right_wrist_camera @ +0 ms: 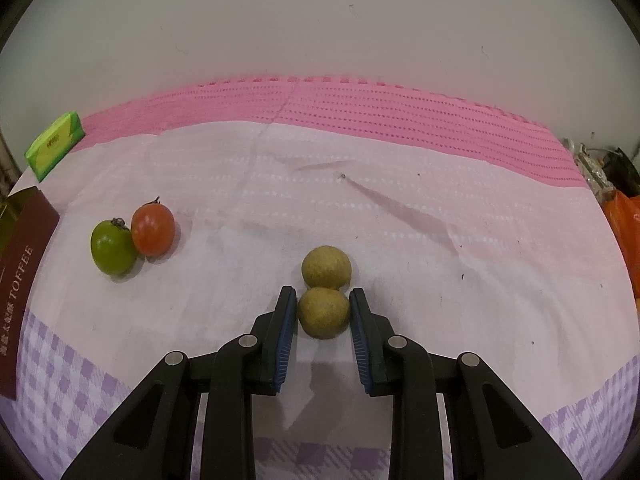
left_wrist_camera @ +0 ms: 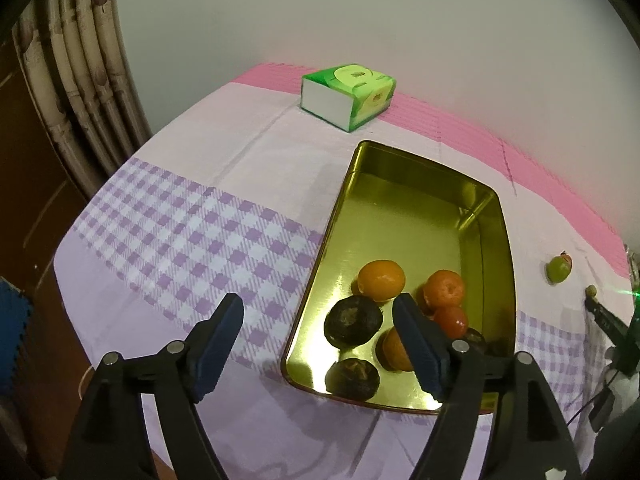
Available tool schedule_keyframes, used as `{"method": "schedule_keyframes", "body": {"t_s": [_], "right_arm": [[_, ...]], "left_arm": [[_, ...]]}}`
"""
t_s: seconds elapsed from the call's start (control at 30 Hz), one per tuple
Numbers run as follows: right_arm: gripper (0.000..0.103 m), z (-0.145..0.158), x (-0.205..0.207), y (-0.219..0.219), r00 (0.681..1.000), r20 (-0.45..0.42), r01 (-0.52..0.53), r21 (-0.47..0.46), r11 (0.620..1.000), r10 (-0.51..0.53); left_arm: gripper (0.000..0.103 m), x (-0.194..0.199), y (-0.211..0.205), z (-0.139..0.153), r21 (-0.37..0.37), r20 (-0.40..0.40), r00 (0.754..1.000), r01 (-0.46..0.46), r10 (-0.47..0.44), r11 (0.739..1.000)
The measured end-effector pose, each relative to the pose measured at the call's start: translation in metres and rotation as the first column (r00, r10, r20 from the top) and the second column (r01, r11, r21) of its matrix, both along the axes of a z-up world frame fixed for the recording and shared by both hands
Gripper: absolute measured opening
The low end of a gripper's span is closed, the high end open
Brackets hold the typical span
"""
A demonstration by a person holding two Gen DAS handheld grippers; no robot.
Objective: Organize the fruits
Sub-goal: 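Carry the two tan fruits into the tin tray with the right gripper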
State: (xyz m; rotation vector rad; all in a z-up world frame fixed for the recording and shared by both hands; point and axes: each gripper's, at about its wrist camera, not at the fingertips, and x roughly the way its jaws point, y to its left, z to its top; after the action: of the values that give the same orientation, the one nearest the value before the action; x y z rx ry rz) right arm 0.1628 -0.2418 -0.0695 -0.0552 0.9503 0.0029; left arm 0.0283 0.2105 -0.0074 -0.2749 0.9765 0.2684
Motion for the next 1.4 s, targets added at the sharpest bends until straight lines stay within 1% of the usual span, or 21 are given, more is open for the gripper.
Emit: {"method": "schedule_keyframes", "body": {"t_s": [0.07,0.2,0.37,0.43,0.63,0.73,0.83,0.9,1.07,1.13,1.33,1.4], "right_arm": [[0.027,0.001,-0.001,0.0,1.0,-0.004,0.007,-0.004,1.0,-0.007],[0.027,0.001,0.0,0.004,1.0,-0.008,0.008,-0.019,1.0,-0.008],[0.027,0.002,-0.006,0.005,1.0,0.007,0.016,0.0,1.0,-0.016],[0.027,0.004,-0.011,0.005,1.0,0.01,0.016,0.007,1.0,-0.016],[0.027,0.011,-0.015,0.004,1.0,0.019,-0.003,0.017,1.0,0.003],[0.027,0.016,-0.02,0.011,0.999,0.028,-0.023,0.019,1.0,0.023],[0.027,0.025,-0.024,0.025,0.997,0.044,-0.059,0.029,0.998,0.057],[0.027,0.03,-0.025,0.037,0.995,0.055,-0.088,0.02,0.996,0.087],[0.027,0.043,-0.034,0.073,0.983,0.078,-0.171,0.028,0.985,0.168],[0.027,0.049,-0.038,0.087,0.975,0.087,-0.206,0.033,0.978,0.203],[0.027,0.071,-0.05,0.132,0.942,0.12,-0.322,0.063,0.944,0.314],[0.027,0.079,-0.057,0.152,0.924,0.13,-0.37,0.068,0.926,0.36]], "left_arm": [[0.076,-0.001,0.002,-0.001,-0.007,0.001,1.0,-0.005,0.005,1.0],[0.077,0.0,0.004,-0.003,-0.013,-0.011,1.0,-0.015,0.015,1.0],[0.077,0.0,0.007,-0.003,-0.024,-0.01,1.0,-0.029,0.029,0.999],[0.079,0.0,0.008,-0.004,-0.027,-0.016,0.999,-0.032,0.031,0.999],[0.083,0.0,0.007,-0.006,-0.031,-0.023,0.999,-0.032,0.032,0.999],[0.085,0.001,0.007,-0.007,-0.031,-0.027,0.999,-0.033,0.032,0.999],[0.089,0.001,0.008,-0.008,-0.033,-0.035,0.999,-0.039,0.038,0.999],[0.09,0.001,0.009,-0.009,-0.033,-0.039,0.998,-0.044,0.042,0.998],[0.092,0.0,0.013,-0.01,-0.044,-0.042,0.997,-0.06,0.058,0.997],[0.093,-0.001,0.014,-0.01,-0.036,-0.043,0.997,-0.072,0.071,0.997],[0.095,-0.004,0.021,-0.006,-0.033,-0.032,0.994,-0.107,0.106,0.994],[0.095,-0.005,0.024,-0.004,-0.03,-0.025,0.992,-0.124,0.123,0.992]]}}
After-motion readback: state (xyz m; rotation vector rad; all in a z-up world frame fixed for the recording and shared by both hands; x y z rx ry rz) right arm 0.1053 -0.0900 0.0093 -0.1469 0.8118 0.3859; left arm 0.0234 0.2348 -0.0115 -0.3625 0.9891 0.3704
